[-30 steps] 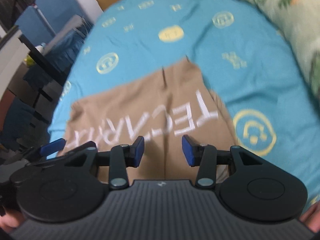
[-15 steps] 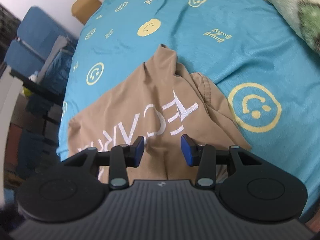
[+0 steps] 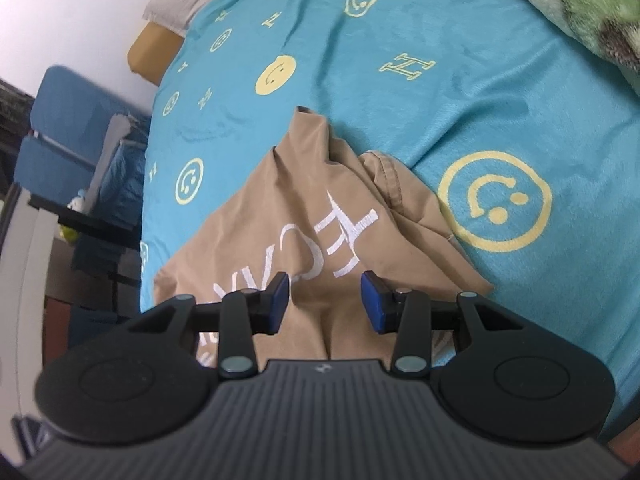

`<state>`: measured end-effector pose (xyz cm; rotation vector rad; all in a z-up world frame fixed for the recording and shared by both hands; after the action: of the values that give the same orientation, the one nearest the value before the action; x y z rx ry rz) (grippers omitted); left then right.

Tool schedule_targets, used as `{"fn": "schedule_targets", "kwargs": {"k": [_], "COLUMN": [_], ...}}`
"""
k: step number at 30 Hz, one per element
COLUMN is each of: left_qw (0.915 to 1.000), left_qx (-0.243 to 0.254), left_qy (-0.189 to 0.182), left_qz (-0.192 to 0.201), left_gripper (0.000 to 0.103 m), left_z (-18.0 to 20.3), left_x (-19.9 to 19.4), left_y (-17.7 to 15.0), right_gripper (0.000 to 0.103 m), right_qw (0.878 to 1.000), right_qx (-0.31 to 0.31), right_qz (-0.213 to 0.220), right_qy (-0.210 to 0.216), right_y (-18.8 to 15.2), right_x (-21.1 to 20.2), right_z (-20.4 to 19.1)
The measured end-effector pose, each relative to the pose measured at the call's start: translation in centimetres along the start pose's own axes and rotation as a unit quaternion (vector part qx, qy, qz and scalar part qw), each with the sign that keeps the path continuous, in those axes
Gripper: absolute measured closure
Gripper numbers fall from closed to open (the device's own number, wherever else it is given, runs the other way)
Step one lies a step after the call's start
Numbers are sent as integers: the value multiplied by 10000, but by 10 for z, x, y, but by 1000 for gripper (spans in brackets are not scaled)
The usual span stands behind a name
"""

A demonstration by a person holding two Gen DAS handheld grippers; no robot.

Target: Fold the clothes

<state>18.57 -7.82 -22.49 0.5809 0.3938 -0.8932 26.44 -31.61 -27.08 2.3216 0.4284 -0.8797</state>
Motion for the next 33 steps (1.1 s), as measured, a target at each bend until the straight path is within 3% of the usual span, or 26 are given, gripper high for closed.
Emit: {"fn": "schedule_targets", "kwargs": {"k": [1, 4, 7, 10, 12, 14, 17, 19, 23, 27, 30, 31, 33], "left_qw": [9999, 9982, 9969, 9992, 9994, 9973, 9999, 9970, 9963, 9961, 9970, 9976, 9984], "left_qx": [60, -195, -493, -277, 99, 306, -86, -562, -766, -622, -543, -432, -231], "left_qy": [-80, 507, 532, 289, -236, -516, 83, 495, 374, 621, 522, 497, 392], "left_qz": [93, -262, -287, -75, 250, 422, 102, -182, -52, 7, 161, 217, 349], "left_gripper": [20, 22, 21, 20, 19, 18, 18, 25, 29, 58, 70, 71, 75], "left_z": [3, -21, -28, -14, 11, 24, -2, -30, -30, -36, -31, -26, -17], "left_x": [-3, 11, 18, 17, 8, 4, 19, 31, 30, 28, 24, 23, 19], "left_y": [1, -10, -8, 0, 6, 7, 2, -4, 4, 5, 9, 10, 12], "right_gripper": [60, 60, 60, 60, 60, 60, 60, 60, 60, 57, 56, 53, 33], "right_qw": [10000, 10000, 10000, 10000, 9999, 9999, 9999, 9999, 9999, 9993, 9975, 9966, 9925], "right_qx": [0, -4, 2, 43, 85, 92, 105, 127, 117, 70, 199, 307, 621], "right_qz": [10, -6, -8, 21, 63, 117, 111, 83, 105, 346, 496, 444, 233], "right_qy": [-12, -21, -9, -5, -1, 3, -1, -1, 8, 100, 464, 624, 1025], "right_y": [1, 0, 0, 2, 3, 5, 6, 6, 6, 14, 21, 22, 21], "right_x": [0, 1, 0, -1, -2, -4, -4, -2, -3, -13, -23, -25, -28], "right_z": [0, 0, 0, 1, 2, 3, 4, 4, 4, -2, -13, -16, -23]}}
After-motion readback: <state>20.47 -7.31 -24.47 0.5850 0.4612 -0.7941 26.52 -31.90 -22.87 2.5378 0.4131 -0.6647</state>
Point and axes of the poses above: each gripper's, at about its wrist camera, not at the fingertips, and x roughly the way its jaws point, z to its right, y to its top, the point moved 10 cm from there along x, roughly the way its jaws point, and after that the axes turned 9 degrees about z, right-handed, at the moved point
